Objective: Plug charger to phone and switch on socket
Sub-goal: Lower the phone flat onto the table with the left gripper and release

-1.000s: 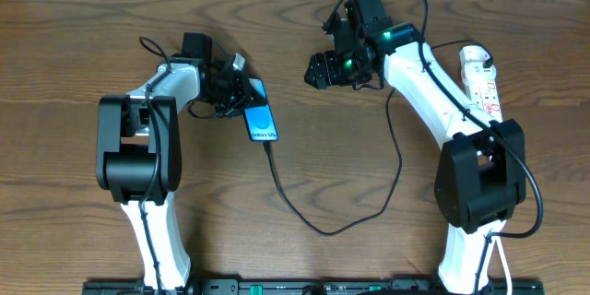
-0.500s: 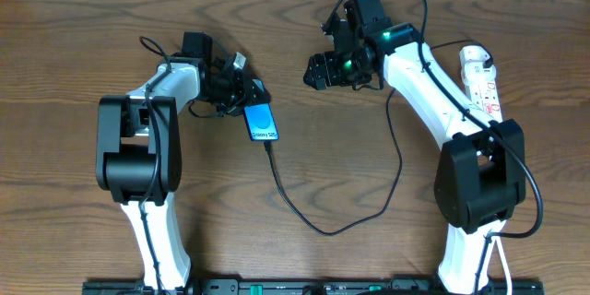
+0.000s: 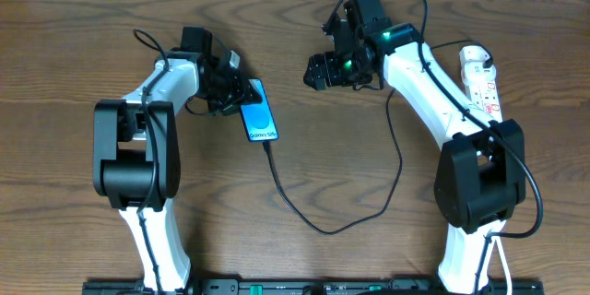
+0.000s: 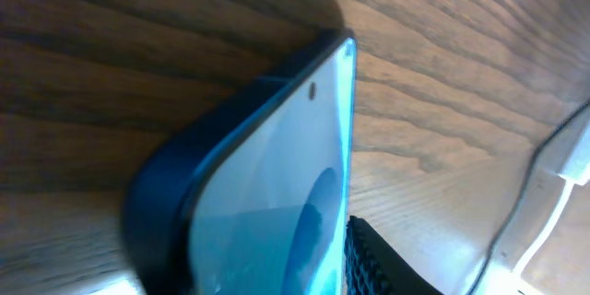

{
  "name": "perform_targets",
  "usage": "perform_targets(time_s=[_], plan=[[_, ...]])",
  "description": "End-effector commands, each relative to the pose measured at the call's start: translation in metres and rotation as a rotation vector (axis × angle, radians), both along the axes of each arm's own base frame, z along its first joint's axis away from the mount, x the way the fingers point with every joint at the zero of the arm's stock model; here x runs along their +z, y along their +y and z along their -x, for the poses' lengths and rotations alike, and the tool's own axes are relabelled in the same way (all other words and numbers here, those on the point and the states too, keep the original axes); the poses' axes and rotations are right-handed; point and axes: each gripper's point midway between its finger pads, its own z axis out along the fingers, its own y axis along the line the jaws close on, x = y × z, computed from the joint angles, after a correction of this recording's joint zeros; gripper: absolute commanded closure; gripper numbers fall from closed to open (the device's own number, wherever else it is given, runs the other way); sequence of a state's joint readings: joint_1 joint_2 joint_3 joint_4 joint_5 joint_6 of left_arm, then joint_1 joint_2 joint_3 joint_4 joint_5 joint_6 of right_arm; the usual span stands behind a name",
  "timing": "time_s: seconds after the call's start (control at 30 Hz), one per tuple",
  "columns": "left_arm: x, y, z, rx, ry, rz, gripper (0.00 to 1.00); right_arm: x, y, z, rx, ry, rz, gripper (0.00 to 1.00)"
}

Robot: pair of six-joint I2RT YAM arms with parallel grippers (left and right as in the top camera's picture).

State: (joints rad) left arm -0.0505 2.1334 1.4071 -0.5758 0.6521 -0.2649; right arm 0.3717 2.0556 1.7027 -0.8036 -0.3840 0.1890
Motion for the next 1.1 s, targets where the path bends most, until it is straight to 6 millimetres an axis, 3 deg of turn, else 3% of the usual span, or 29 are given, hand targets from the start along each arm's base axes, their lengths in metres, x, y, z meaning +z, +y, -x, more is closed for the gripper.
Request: perform_targets(time_s=[0.0,0.4,0.67,0.83,1.07], plan=[[-0.048,0.039,0.016,0.032,0.085,-0.238,0.64,0.003,0.001,-0.004,0.011,-0.022,0.01,0.16],[-0.056,0.062,0.023,0.044,0.112,-0.38,0.64,0.003,0.001,-0.004,0.011,-0.022,0.01,0.16],[-0.05,0.064,0.019,0.037,0.107,-0.389,0.64,0.003,0.001,-0.004,0.019,-0.026,0.011,0.17],[-0.008,0.072,0.006,0.026,0.074,-0.413,0.64,0.004,-0.003,0.0,0.023,-0.013,0.02,0.23],[0.088,0.076,-0.012,0.071,-0.105,-0.422,0.64,0.02,-0.013,0.003,0.023,-0.032,0.021,0.33]])
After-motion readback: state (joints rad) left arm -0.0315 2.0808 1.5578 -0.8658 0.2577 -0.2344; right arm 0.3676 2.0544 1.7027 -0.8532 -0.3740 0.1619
